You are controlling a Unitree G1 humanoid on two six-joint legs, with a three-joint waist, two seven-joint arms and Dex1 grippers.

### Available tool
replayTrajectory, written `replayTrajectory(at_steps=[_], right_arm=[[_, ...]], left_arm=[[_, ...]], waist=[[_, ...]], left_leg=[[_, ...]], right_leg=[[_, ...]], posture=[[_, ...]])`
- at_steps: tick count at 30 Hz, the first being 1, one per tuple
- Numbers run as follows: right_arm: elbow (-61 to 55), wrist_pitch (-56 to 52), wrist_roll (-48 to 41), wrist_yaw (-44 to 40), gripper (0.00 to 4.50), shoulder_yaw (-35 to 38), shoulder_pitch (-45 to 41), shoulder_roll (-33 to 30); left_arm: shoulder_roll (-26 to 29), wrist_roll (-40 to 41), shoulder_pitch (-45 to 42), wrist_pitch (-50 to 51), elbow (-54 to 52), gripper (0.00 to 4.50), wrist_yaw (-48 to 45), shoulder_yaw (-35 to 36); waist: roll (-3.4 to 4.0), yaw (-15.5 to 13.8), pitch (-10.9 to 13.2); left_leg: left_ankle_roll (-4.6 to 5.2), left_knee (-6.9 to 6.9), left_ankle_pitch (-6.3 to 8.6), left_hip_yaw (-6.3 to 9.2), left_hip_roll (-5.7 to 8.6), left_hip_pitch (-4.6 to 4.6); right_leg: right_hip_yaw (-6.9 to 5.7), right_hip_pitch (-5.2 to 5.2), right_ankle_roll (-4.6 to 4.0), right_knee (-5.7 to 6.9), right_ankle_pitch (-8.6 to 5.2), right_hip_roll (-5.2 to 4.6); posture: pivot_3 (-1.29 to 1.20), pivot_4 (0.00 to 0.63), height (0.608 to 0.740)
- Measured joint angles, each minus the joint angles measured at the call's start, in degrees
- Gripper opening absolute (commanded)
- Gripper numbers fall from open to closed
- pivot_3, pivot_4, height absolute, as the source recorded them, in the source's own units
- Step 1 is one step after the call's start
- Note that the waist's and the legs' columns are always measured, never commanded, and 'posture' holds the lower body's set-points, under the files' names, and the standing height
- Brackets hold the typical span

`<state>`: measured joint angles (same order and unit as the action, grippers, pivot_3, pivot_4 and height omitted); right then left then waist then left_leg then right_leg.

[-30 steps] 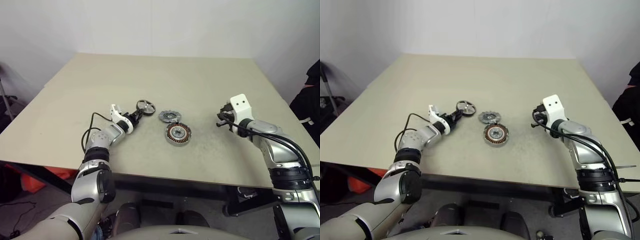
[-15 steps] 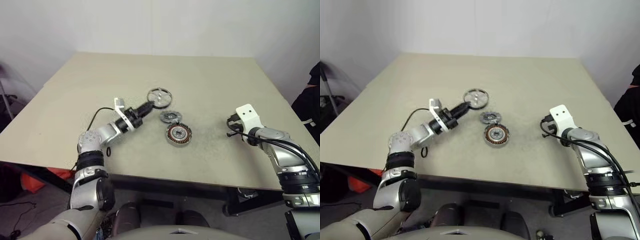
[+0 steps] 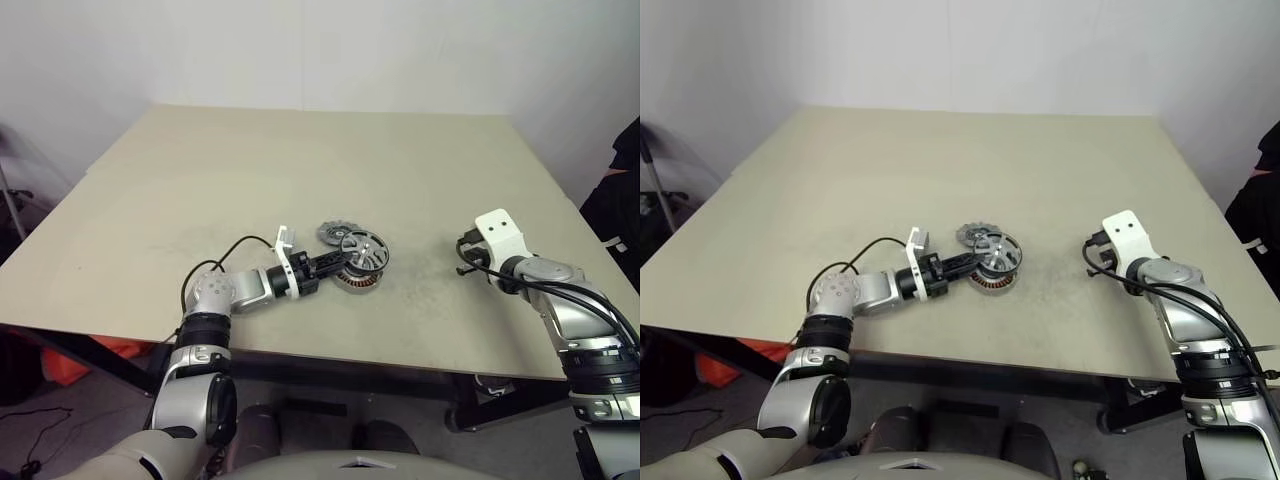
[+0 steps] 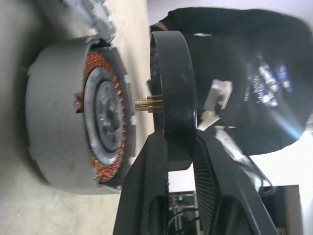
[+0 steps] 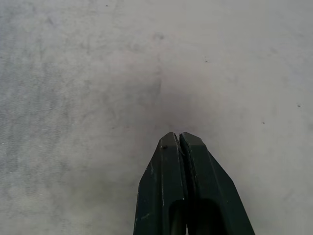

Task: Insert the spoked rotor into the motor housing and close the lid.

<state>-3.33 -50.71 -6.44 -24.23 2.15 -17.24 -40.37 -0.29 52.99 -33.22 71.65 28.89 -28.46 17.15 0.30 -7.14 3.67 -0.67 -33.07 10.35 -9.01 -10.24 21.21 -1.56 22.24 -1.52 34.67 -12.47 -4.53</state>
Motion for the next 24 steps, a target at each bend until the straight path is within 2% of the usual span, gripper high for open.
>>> replayTrajectory(at_steps=[6, 13, 17, 24], right_arm=[[-0.23, 0.0, 0.0, 0.44, 0.0, 0.01, 0.04, 0.01], [-0.21, 0.1, 0.0, 0.74, 0.0, 0.01, -0.02, 0.02], [-0.07, 0.12, 0.0, 0.79, 0.0, -0.09, -0.72, 0.24], [-0.19, 0.09, 0.0, 0.83, 0.0, -0.12, -4.55, 0.34]], left_arm=[[0.01, -1.53, 0.03, -0.02, 0.34, 0.39, -0.06, -0.49], [-0.14, -1.13, 0.69, -0.29, -0.68, 2.68, -0.52, 0.39], [0.55, -0.75, 1.67, 0.39, -2.41, 2.68, -0.15, 0.85], [4.34, -0.73, 3.68, 2.01, -7.27, 2.68, -0.08, 0.55]], waist=[[0.0, 0.01, 0.0], [0.01, 0.01, -0.01], [0.02, 0.17, -0.01], [0.04, 0.2, -0.02]], left_leg=[[0.0, 0.0, 0.0, 0.0, 0.01, 0.0], [0.04, 0.0, 0.02, 0.0, 0.01, -0.11], [0.05, 0.0, 0.03, 0.0, -0.01, -0.19], [0.03, 0.0, 0.02, 0.0, -0.01, -0.15]], right_leg=[[0.0, -0.01, 0.0, 0.0, 0.0, 0.0], [0.0, -0.1, 0.0, 0.0, 0.0, -0.01], [0.0, -0.13, 0.26, 0.02, -0.15, 0.0], [0.01, -0.1, -0.01, 0.03, 0.0, 0.01]], posture=[[0.0, 0.0, 0.74], [0.0, 0.0, 0.74], [0.0, 0.0, 0.74], [0.0, 0.0, 0.74]])
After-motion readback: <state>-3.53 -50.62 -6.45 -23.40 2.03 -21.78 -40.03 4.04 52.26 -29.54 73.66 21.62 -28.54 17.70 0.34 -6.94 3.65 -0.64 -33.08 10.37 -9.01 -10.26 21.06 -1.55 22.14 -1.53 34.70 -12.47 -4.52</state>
